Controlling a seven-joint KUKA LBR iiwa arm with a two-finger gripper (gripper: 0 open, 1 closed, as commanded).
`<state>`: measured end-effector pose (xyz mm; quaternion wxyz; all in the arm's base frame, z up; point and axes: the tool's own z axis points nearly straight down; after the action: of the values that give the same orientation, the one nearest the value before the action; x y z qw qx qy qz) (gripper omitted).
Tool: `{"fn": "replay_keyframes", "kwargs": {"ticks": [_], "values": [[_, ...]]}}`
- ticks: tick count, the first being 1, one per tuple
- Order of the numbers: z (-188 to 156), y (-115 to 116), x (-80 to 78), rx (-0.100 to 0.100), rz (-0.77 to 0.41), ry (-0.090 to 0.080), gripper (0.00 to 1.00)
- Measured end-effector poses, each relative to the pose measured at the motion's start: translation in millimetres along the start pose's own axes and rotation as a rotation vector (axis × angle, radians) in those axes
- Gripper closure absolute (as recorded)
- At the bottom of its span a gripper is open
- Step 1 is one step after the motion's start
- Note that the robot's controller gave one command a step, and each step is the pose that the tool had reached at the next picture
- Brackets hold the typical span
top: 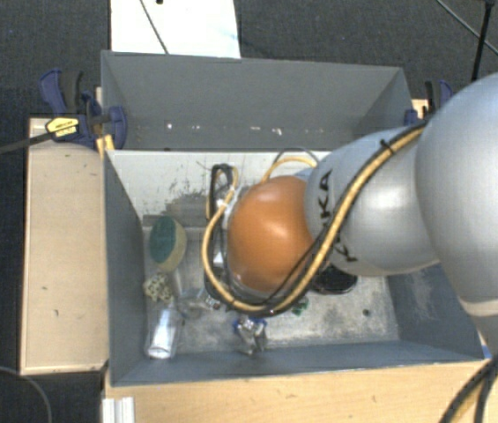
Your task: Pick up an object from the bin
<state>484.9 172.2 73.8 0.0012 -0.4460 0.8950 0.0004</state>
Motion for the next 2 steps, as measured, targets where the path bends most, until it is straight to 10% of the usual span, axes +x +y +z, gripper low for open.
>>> {"fn": "replay_keyframes", "kwargs": {"ticks": [1,2], "values": [[-37,-89,90.9,0.005,-0.089,0.001,0.00],[1,-40,36.3,-0.003,-0.028,0.000,0.00]]}}
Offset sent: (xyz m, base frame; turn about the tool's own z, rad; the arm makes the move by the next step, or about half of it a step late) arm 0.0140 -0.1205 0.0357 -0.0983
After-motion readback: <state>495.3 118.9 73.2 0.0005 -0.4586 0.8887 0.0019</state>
